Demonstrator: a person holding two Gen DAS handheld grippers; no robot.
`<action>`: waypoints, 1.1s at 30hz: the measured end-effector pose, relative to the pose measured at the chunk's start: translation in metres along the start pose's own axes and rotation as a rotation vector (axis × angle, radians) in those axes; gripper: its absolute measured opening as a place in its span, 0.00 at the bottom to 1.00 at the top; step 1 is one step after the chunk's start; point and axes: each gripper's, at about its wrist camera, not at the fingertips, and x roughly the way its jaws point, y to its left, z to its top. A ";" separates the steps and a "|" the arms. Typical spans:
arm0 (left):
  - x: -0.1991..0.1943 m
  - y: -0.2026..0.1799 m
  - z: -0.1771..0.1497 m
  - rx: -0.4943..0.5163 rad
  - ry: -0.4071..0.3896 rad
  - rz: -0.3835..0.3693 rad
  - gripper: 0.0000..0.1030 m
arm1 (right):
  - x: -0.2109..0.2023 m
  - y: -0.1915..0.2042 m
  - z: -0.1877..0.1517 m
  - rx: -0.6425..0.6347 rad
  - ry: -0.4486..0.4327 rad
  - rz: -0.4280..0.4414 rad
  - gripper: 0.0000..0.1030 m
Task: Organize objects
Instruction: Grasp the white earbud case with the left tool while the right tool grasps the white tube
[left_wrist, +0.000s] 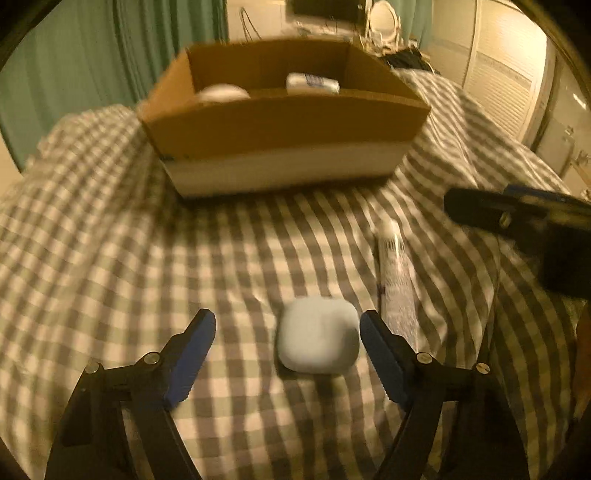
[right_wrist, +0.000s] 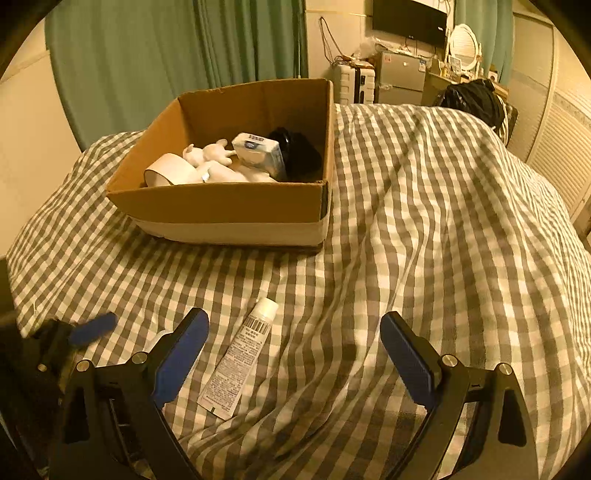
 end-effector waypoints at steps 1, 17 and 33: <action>0.004 -0.001 -0.001 0.005 0.014 -0.002 0.80 | 0.001 -0.001 0.000 0.005 0.002 0.002 0.92; -0.028 0.021 0.009 -0.038 -0.054 -0.076 0.50 | 0.015 0.012 -0.004 -0.026 0.026 0.003 0.92; -0.041 0.044 -0.008 -0.101 -0.036 -0.059 0.50 | 0.054 0.031 -0.006 -0.038 0.138 0.081 0.69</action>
